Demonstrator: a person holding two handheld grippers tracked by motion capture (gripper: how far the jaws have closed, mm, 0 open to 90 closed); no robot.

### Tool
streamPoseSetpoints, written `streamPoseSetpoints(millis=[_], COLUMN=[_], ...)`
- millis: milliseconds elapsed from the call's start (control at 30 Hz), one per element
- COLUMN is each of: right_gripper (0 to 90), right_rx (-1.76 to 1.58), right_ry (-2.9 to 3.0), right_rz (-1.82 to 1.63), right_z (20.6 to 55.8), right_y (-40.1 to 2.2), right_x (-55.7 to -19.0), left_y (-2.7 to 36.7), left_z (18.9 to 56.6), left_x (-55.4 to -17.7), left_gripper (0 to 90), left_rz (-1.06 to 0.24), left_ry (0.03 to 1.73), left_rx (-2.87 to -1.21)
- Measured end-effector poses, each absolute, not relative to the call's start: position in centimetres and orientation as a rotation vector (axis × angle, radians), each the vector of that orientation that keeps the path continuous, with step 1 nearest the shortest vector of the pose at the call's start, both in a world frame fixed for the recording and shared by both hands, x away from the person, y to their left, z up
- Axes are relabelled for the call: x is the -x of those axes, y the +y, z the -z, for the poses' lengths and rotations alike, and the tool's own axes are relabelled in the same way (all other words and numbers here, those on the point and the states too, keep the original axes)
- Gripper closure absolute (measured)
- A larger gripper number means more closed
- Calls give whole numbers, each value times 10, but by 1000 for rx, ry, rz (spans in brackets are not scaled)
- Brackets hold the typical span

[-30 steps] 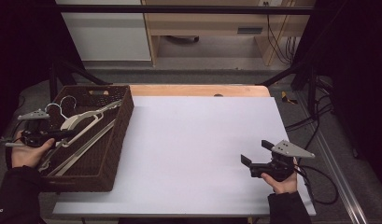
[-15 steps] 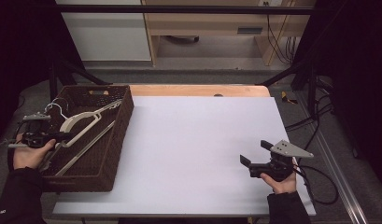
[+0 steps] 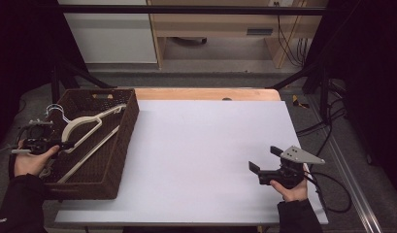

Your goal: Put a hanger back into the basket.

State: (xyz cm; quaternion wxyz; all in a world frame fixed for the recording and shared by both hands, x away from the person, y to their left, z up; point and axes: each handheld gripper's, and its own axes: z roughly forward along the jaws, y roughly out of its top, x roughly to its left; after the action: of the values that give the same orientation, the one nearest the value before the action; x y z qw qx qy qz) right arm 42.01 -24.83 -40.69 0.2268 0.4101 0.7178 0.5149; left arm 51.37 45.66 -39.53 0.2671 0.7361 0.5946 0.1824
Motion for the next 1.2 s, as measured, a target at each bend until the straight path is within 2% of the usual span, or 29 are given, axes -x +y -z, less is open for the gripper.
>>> streamPoseSetpoints(millis=[267, 667, 900, 1033, 1200], right_gripper=[19, 18, 17, 17, 16], right_rx=[-1129, -1129, -1122, -1124, -1120], right_ry=[1975, 1965, 1958, 1960, 1957], right_rz=[-1418, -1425, -1433, -1437, -1441], right_z=[407, 405, 404, 404, 403], right_y=[-249, -250, -252, -252, -253], right_x=[-420, -419, -418, -418, -417], left_y=[449, 395, 362, 342, 324], left_z=[369, 326, 325, 331, 342], left_x=[-503, -465, -446, -436, -430], left_gripper=[402, 254, 162, 74, 54], left_rz=[-603, -645, -605, -588, -583], left_ry=[1505, 1155, 1001, 943, 906], left_rx=[-1876, -1707, -1662, -1668, -1689])
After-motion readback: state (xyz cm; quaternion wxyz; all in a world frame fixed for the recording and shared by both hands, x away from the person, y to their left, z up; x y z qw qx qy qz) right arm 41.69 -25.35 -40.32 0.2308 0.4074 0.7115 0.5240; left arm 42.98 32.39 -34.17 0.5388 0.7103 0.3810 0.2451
